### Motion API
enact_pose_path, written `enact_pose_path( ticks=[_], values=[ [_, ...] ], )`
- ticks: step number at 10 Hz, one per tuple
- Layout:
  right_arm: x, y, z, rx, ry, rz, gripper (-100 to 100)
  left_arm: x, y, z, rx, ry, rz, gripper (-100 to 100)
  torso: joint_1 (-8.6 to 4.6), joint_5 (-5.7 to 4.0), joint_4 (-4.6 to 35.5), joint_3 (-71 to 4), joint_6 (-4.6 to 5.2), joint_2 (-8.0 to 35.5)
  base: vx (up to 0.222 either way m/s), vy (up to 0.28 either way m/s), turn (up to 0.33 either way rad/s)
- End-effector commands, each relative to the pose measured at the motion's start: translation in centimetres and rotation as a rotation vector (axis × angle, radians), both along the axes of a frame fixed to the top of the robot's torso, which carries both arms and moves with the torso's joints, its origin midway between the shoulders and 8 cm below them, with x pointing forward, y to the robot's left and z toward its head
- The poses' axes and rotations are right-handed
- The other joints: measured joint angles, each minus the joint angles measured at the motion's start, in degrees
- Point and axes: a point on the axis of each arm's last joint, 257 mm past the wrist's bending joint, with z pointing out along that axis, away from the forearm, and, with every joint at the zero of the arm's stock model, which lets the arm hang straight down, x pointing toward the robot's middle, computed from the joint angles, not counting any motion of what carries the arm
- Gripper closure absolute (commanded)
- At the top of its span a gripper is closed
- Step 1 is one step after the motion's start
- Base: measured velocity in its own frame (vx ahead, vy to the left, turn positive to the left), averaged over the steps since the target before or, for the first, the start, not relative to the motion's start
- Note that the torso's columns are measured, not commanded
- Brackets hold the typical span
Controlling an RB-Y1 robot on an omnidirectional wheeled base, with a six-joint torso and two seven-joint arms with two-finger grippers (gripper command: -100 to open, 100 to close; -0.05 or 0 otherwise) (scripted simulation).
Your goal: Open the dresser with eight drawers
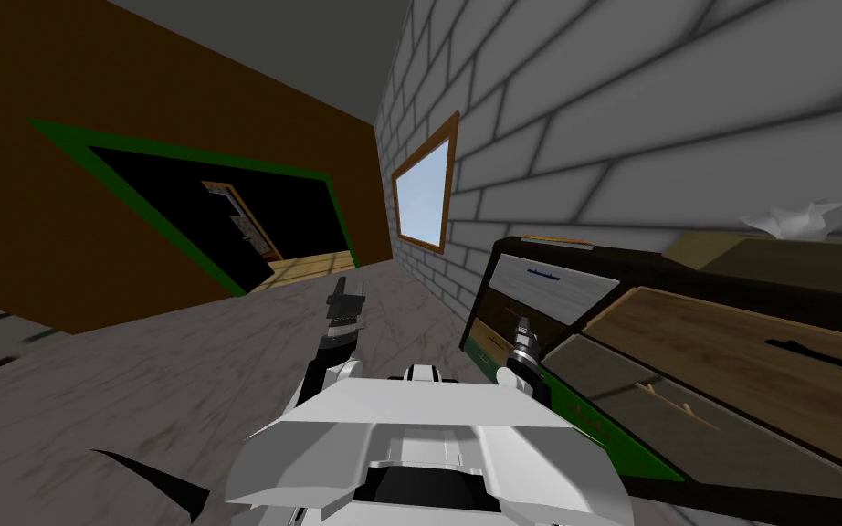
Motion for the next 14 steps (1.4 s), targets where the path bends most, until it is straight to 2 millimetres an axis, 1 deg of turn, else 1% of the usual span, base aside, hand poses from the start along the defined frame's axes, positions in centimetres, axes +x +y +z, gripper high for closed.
enact_pose_path(
  ticks=[1,5,8,9,10,11,12,13,14],
  values=[
    [0.1,-0.5,-0.8,0.068,-0.045,-0.001,-100,0.0,0.0,0.0,0.0,0.0,0.0,0,0.0,0.0,0.0,0.0,0.03,0.0,-0.018,-0.01,0.118],
    [0.3,-1.2,-2.0,0.161,-0.11,-0.006,-100,0.0,0.0,0.0,0.0,0.0,0.0,0,-0.01,0.0,0.0,0.0,0.01,0.0,-0.02,-0.017,0.105],
    [0.5,-1.8,-2.4,0.208,-0.151,-0.007,-100,0.0,0.0,0.0,0.0,0.0,0.0,0,-0.01,0.0,0.0,0.0,0.02,0.0,-0.022,-0.015,0.096],
    [0.5,-1.7,-2.4,0.199,-0.142,-0.007,-100,0.0,0.0,0.0,0.0,0.0,0.0,0,0.01,0.0,0.0,0.0,0.02,0.0,-0.007,-0.005,0.011],
    [1.6,-2.0,-1.6,0.203,-0.144,0.0,-100,0.0,0.0,0.0,0.0,0.0,0.0,0,0.02,0.01,0.0,0.0,0.03,0.0,0.024,-0.027,-0.05],
    [2.0,-2.2,-1.3,0.203,-0.144,0.004,-100,0.0,0.0,0.0,0.0,0.0,0.0,0,-0.06,0.0,0.0,-0.1,0.02,-0.1,0.048,-0.056,-0.045],
    [1.6,-2.1,-1.6,0.202,-0.146,0.001,-100,0.0,0.0,0.0,0.0,0.0,0.0,0,-0.13,-0.04,0.0,-0.1,0.01,-0.1,0.024,-0.028,-0.001],
    [0.7,-1.8,-2.3,0.202,-0.145,-0.006,100,0.0,0.0,0.0,0.0,0.0,0.0,0,0.01,-0.01,0.0,0.0,0.01,0.0,-0.025,0.019,0.069],
    [1.1,-1.8,-2.0,0.202,-0.142,-0.002,100,0.0,0.0,0.0,0.0,0.0,0.0,0,0.19,0.04,0.0,0.1,0.01,0.2,-0.017,0.016,0.016]
  ],
)
